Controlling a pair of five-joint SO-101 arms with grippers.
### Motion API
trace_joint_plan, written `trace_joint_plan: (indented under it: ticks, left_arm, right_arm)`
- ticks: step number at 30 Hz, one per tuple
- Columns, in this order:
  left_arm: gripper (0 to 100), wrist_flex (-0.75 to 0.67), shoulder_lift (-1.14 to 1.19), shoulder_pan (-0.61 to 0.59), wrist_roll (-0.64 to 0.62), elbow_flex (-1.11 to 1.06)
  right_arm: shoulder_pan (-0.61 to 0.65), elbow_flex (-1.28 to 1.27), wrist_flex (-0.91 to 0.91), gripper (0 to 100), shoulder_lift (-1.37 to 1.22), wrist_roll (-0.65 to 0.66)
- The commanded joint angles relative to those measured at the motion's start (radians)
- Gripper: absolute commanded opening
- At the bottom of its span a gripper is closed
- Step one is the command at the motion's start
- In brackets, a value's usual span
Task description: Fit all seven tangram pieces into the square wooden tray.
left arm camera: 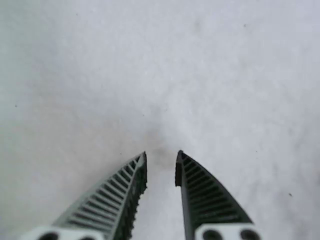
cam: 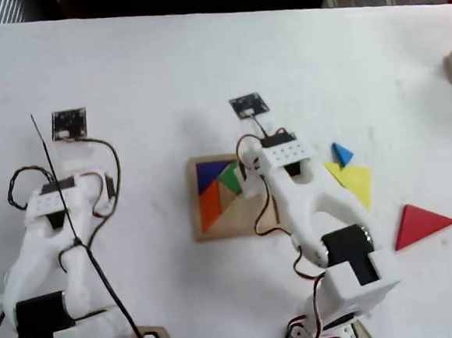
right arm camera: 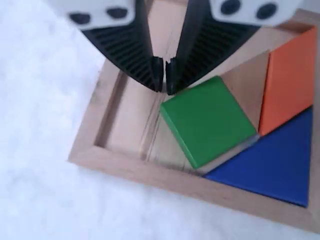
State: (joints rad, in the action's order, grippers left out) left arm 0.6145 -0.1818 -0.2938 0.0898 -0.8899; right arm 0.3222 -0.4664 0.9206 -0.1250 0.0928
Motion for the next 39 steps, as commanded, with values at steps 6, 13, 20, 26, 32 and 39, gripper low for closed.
trace_joint_plan:
  ticks: [6, 13, 20, 26, 32, 39]
  left_arm:
    - [11, -0.014, -0.008, -0.012, -0.002, 0.052]
    - [11, -0.014, -0.008, -0.012, -0.002, 0.052]
    - [11, -0.014, -0.008, -0.022, -0.002, 0.052]
    - [11, -0.014, -0.008, -0.022, -0.002, 0.052]
    - [11, -0.014, -0.008, -0.021, -0.002, 0.052]
    - [11, -0.014, -0.008, -0.019, -0.002, 0.052]
  right_arm:
    - [0.087, 0.055, -0.015, 1.7, 0.005, 0.011]
    - [0.047, 0.046, 0.039, 1.7, 0.051, 0.011]
    - [0.024, -0.064, 0.099, 1.7, 0.231, 0.011]
    - [0.162, -0.233, 0.007, 1.7, 0.283, -0.006]
    - [0.199, -0.242, -0.090, 1.7, 0.282, -0.017]
    - [0.240, -0.207, -0.165, 1.7, 0.174, -0.017]
